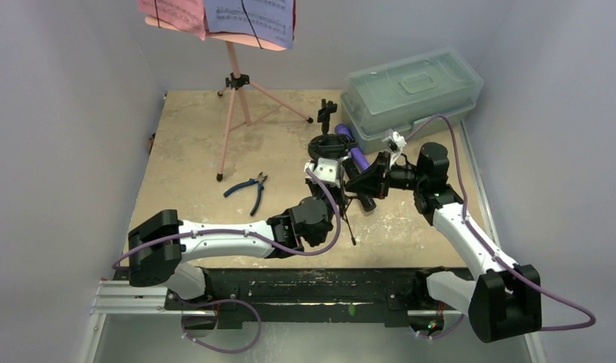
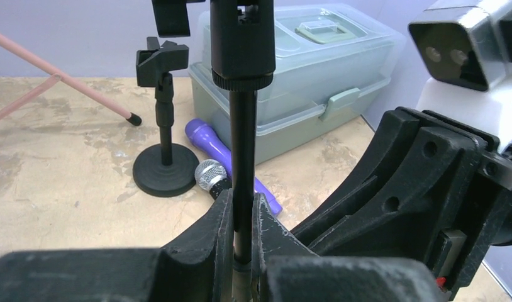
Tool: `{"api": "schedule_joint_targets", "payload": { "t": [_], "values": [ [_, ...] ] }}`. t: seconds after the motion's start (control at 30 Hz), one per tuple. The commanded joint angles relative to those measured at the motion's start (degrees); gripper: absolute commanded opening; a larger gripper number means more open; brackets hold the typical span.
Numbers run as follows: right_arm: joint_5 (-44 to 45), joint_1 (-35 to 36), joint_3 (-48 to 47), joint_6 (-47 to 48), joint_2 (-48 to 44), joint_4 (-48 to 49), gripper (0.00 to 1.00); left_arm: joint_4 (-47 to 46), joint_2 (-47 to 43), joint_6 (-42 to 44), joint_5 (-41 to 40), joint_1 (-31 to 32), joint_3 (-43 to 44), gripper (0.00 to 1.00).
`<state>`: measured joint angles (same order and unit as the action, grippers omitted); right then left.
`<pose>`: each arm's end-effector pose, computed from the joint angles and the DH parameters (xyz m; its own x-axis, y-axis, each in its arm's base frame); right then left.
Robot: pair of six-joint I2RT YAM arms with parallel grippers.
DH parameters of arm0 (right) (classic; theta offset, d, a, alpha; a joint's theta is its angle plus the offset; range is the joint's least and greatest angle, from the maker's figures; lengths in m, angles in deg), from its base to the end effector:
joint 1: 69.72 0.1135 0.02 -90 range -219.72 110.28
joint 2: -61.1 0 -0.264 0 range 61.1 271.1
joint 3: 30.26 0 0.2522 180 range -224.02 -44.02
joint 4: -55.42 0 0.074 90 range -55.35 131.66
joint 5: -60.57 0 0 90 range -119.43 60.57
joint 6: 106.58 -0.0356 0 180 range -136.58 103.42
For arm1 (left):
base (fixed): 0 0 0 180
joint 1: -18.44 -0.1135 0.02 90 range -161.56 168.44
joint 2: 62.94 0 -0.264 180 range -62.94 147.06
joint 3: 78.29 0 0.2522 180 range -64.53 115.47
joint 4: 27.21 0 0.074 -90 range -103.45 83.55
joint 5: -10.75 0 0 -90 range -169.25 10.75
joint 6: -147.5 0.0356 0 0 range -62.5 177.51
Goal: Pack up the instrument practice props
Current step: Unscrew the knob on the microphone stand.
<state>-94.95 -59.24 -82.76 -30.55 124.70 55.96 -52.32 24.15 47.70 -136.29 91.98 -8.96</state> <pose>0.2275 0.0750 0.2851 -0.4055 0.0267 -0.9137 -0.8834 0.2455 0.3992 0.1248 -0.3170 0.3122 -0.0130 -0.2830 -0.9590 0.2880 0.9174 -0.2746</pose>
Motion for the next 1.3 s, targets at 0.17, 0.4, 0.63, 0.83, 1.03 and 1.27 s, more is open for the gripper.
{"api": "schedule_joint_targets", "payload": {
  "t": [0.17,0.4,0.63,0.83,1.03,1.27],
  "values": [
    [0.55,-0.04,-3.1,40.04,-6.29,-18.26,0.0,10.4,-8.58,-11.58,4.41,0.82,2.11,0.0],
    [2.86,0.56,-0.44,64.08,-11.31,-27.71,0.0,28.2,-9.01,-21.88,3.77,0.73,8.3,0.0],
    [-0.4,0.67,-0.43,60.43,-11.03,-27.63,0.35,28.07,-9.22,-21.25,1.98,0.73,6.89,0.0],
    [-9.12,-0.27,-0.77,32.14,-9.11,-12.73,0.76,18.59,-12.12,-15.27,0.47,0.73,0.27,0.0],
    [-3.97,-1.03,3.57,-2.67,-5.91,10.08,0.77,11.59,-12.19,-11.26,-3.11,0.82,-2.57,0.0],
    [-2.28,-0.95,4.73,-19.11,0.33,17.45,0.73,3.32,-7.19,-6.8,-5.4,0.91,-0.1,0.0]
  ]
}}
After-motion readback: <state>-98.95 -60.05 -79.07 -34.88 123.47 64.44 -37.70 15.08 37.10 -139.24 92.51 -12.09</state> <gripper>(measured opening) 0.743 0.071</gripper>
